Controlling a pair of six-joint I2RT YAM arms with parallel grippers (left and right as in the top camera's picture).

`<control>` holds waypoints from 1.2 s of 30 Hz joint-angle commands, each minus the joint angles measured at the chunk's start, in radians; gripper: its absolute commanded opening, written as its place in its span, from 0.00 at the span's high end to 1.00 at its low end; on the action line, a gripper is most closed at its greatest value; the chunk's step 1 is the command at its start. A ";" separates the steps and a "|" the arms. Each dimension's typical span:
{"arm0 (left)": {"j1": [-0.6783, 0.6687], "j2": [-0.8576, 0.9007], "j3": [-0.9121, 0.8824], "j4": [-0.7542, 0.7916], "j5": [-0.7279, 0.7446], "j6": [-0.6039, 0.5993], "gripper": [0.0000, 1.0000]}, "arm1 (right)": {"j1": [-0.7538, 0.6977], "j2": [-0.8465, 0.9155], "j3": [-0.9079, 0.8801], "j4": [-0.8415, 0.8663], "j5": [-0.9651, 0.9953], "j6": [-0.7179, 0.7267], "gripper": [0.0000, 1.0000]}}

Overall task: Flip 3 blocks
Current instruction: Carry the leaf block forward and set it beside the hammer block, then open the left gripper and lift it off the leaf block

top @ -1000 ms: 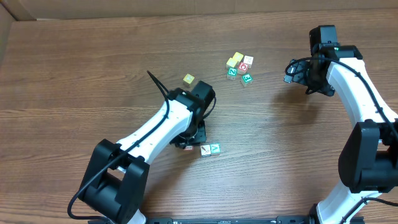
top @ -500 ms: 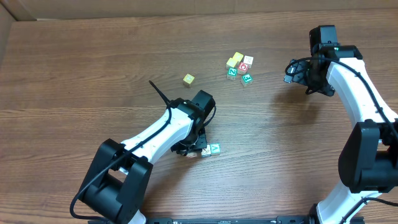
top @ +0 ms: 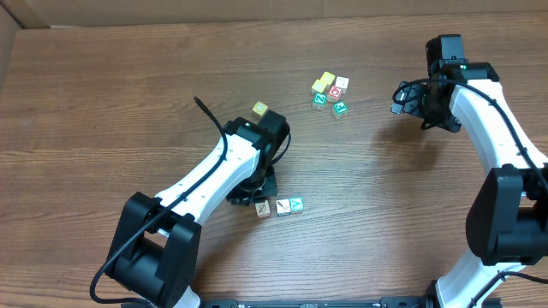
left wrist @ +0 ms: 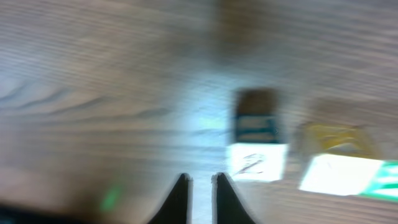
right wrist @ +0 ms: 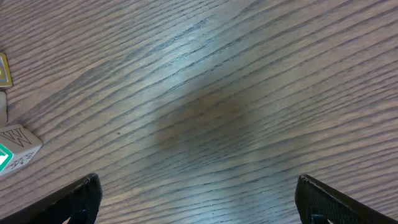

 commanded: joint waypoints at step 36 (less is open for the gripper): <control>0.010 -0.026 -0.293 0.410 -0.035 -0.055 0.96 | 0.000 -0.032 0.018 0.002 0.010 -0.006 0.00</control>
